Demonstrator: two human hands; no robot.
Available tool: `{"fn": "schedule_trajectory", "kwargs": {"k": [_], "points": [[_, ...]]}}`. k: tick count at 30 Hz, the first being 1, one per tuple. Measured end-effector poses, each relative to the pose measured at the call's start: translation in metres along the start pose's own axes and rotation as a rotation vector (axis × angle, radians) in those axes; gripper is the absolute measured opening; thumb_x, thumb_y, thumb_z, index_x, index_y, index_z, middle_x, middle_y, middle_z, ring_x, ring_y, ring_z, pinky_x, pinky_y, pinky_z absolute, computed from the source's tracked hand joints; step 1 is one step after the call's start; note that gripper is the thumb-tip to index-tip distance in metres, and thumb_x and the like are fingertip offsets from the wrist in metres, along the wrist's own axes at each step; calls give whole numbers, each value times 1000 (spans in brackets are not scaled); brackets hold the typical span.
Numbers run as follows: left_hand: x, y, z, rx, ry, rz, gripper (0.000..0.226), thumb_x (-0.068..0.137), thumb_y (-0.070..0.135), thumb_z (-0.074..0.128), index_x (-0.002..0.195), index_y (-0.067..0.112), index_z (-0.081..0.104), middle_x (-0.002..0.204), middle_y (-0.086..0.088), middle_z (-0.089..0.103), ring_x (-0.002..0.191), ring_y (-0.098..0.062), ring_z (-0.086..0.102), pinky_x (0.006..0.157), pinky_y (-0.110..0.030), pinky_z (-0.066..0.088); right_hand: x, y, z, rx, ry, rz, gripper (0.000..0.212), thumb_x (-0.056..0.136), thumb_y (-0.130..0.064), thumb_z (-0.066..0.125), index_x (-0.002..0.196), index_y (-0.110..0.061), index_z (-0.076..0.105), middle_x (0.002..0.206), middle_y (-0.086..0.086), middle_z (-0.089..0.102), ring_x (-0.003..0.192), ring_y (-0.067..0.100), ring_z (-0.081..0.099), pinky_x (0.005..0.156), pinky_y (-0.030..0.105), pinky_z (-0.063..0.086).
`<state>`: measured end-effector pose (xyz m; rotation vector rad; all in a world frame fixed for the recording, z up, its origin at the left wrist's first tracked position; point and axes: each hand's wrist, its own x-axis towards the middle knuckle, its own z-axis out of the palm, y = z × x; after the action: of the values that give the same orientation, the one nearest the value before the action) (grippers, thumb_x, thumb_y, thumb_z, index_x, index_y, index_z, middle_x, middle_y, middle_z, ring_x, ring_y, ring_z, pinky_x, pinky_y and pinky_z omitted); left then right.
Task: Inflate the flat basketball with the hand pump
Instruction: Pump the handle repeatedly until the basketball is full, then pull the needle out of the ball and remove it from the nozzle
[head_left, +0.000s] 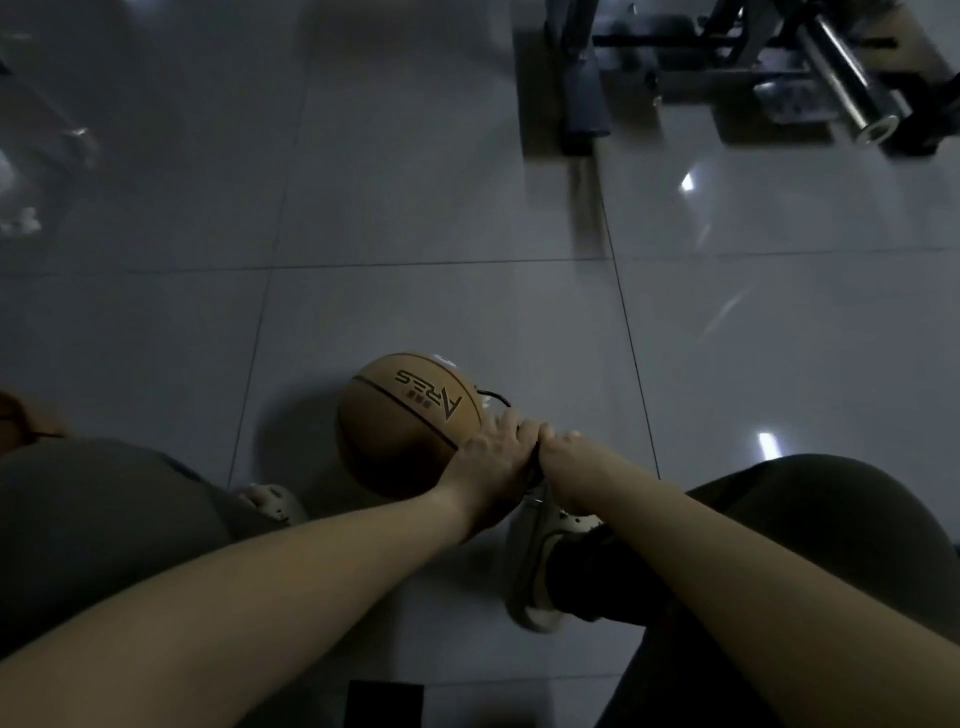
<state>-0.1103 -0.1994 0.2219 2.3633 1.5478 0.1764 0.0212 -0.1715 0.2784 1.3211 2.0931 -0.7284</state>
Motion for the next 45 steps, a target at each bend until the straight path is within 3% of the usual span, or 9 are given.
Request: {"fn": "schedule_trajectory", "kwargs": {"k": [7,12,15,19,26,29,34,39,45], "points": [[-3,-1,-11,20,-99,-26,48,87,39,63,123,17,40,118,-9,48,104,-25,51,79,-32,50,-2,-4,-4,-67,13,6,54,95,-15,55,143,-5,33,141,14,40,124,31,46,104,39,42],[14,-34,-28,103,-116,138,47,90,38,20,111,12,54,110,-11,55,96,-30,54,74,-39,40,-2,-1,-17,18,-46,94,49,93,-19,58,137,-8,39,130,13,54,118,29,55,99,39,49],[35,-79,-36,112,-47,-73,33,94,34,36,105,13,59,114,-12,56,103,-32,54,81,-41,43,8,3,-39,66,-98,125,45,87,-22,67,126,-10,49,122,11,59,110,27,59,97,41,51],[34,-141,-32,196,-442,-375,88,81,75,41,151,22,29,159,-11,23,144,-37,23,114,-60,19,30,5,-69,164,-78,102,34,92,-14,57,124,-4,54,122,13,58,111,28,58,99,39,49],[-30,-137,-20,322,-167,-258,66,84,67,49,133,24,53,130,-9,53,117,-31,47,98,-44,39,99,-5,-73,349,72,61,29,88,2,49,110,10,66,106,28,68,96,38,67,86,51,57],[-20,-148,-17,147,-136,-380,53,86,63,49,115,19,58,118,-6,53,115,-27,46,96,-42,38,125,-14,-54,304,27,50,32,90,2,47,114,9,65,115,29,65,105,40,64,94,52,53],[-26,-150,29,-30,-355,-658,91,80,78,46,147,16,37,144,-6,47,134,-28,40,111,-48,30,161,-22,-26,247,31,-21,36,93,-9,53,127,-8,62,126,11,62,113,29,59,95,35,49],[-21,-149,32,-262,-120,-845,55,80,50,63,120,18,46,121,-10,54,115,-33,47,93,-41,37,195,-35,-21,263,-4,-111,34,95,-14,54,128,-13,61,130,8,60,115,27,58,95,35,48],[-9,-154,43,-327,-148,-878,40,86,51,60,110,19,66,111,-9,64,112,-34,54,91,-43,46,214,-48,-10,233,-116,-162,27,93,-16,61,119,-9,65,113,10,66,95,25,67,81,34,57]]}}
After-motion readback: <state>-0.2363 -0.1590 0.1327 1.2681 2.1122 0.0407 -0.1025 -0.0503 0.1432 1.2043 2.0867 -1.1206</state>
